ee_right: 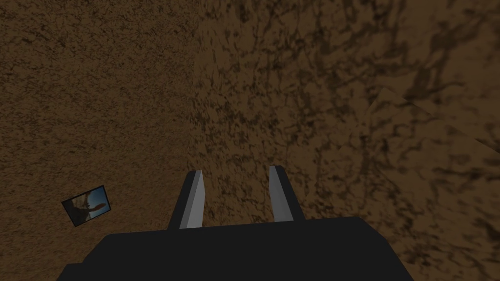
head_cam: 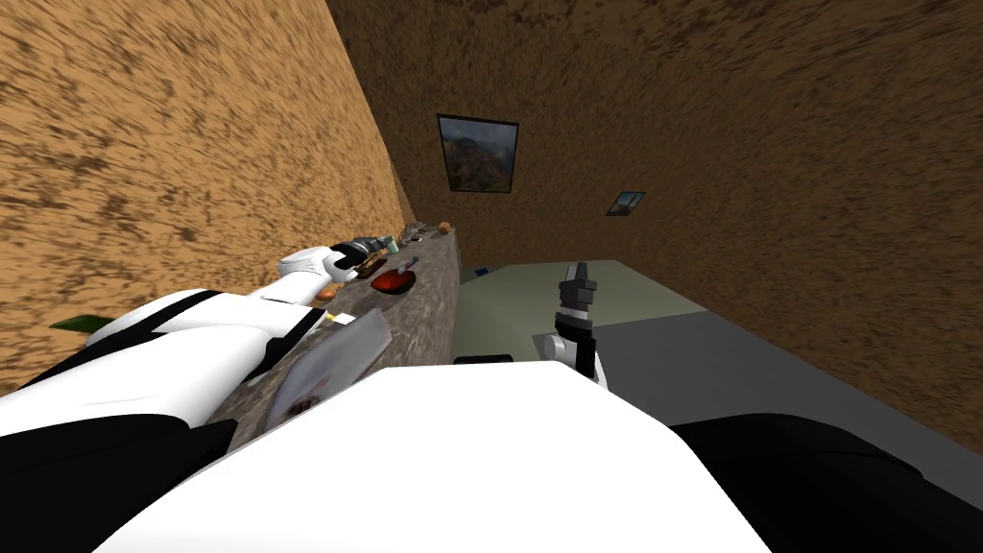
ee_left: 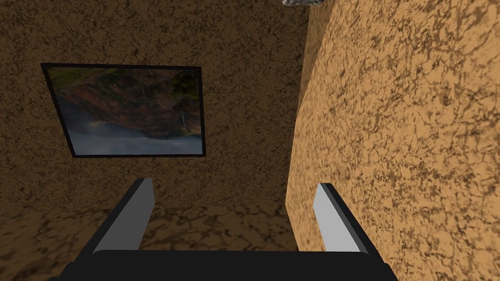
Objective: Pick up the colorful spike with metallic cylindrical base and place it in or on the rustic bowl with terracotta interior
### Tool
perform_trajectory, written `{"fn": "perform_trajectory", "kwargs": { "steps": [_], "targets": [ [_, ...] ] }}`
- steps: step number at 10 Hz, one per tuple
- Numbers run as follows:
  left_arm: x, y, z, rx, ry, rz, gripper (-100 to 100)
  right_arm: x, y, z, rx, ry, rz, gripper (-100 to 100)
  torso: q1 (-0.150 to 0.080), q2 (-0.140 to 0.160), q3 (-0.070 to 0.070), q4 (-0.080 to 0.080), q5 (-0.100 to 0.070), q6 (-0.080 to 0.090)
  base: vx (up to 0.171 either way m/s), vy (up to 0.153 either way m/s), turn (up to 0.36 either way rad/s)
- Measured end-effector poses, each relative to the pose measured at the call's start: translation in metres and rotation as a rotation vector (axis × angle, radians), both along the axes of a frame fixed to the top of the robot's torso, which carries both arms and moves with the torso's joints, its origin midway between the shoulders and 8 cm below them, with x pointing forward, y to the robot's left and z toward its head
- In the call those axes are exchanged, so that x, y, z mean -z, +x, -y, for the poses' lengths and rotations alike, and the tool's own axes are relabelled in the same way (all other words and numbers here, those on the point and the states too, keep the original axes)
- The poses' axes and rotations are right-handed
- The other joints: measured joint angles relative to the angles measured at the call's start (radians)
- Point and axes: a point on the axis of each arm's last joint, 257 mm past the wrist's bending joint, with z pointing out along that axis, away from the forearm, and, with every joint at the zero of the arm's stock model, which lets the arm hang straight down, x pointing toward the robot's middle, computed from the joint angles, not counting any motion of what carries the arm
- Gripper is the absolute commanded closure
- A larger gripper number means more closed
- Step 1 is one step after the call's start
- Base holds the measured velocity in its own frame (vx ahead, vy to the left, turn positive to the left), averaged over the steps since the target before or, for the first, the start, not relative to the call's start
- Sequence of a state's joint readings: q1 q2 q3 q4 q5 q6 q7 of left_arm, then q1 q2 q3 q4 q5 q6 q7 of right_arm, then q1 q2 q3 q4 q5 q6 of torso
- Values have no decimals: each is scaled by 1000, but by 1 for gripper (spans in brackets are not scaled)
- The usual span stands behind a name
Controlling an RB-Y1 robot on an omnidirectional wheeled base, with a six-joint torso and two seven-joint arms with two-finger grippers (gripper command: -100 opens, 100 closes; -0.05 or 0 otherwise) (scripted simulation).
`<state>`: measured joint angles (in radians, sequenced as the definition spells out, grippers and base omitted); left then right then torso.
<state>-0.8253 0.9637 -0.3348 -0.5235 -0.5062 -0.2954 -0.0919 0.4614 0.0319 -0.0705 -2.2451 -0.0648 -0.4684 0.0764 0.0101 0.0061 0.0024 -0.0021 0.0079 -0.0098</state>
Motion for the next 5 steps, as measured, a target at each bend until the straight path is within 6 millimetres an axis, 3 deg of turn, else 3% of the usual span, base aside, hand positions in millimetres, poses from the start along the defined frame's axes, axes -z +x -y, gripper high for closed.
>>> {"fn": "perform_trajectory", "kwargs": {
  "steps": [5],
  "targets": [
    [0,0,0,0,0,0,0,0,0,0,0,0,0,0,0,0,0,0,0,0,0,0,0]
  ]
}}
